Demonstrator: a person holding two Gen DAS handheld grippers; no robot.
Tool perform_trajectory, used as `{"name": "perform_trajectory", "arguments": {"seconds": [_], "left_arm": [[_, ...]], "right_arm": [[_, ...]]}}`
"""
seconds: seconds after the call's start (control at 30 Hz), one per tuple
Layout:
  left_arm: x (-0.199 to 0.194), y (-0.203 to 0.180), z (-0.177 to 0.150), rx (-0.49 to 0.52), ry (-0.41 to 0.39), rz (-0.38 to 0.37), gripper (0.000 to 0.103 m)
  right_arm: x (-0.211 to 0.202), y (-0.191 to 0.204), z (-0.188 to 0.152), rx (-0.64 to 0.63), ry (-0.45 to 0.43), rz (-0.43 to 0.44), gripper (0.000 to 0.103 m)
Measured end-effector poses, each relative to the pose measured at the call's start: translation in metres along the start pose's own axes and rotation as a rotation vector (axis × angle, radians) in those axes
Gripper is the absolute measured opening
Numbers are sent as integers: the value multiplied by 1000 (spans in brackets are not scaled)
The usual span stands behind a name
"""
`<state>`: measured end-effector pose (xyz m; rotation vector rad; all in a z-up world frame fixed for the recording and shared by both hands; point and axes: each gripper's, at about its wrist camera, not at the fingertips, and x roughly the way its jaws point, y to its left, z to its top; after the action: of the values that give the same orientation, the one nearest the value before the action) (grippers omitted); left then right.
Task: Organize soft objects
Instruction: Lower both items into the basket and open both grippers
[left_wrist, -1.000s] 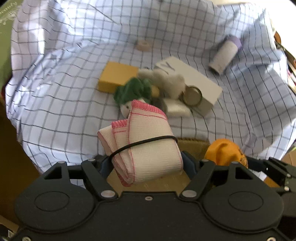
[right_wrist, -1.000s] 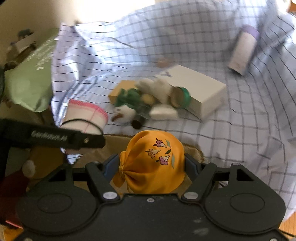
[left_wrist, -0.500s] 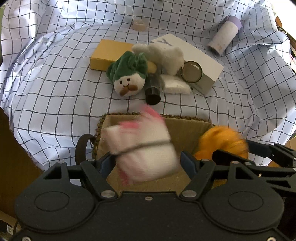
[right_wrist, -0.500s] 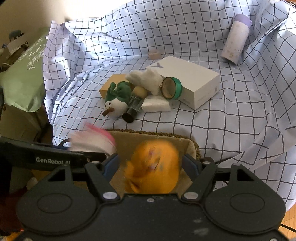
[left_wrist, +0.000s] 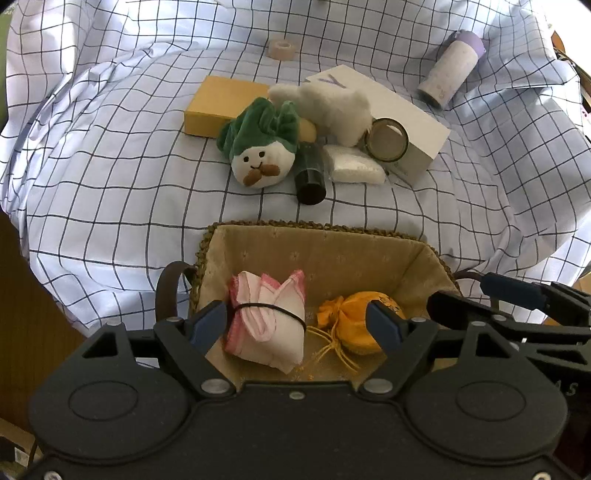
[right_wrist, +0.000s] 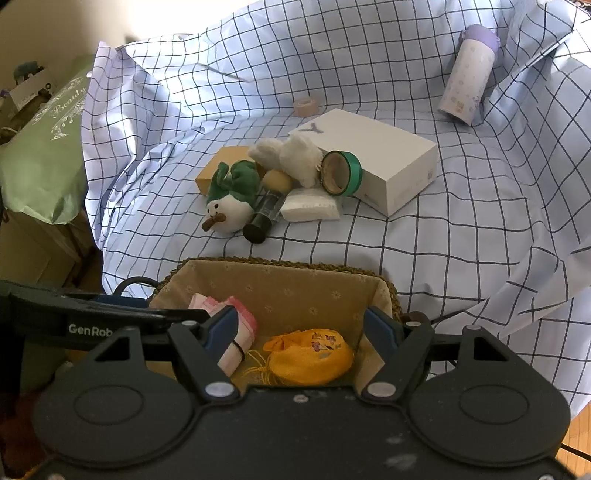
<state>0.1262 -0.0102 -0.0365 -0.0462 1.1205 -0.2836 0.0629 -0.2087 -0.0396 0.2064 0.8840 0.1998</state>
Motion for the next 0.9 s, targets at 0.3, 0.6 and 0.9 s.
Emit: {"name": "perform_trajectory", "arguments": {"seconds": [0.3,0.6,0.9], "left_arm": [[0,0,0,0,-1,2,78],[-5,0,5,6,-20,0,78],[-10,-2,18,15,-74,3,78]], "right_arm": [[2,-2,0,14,5,-5,75],[1,-3,1,34,-6,-10,75],[3,-5,8,52,-25,-24,75]]}}
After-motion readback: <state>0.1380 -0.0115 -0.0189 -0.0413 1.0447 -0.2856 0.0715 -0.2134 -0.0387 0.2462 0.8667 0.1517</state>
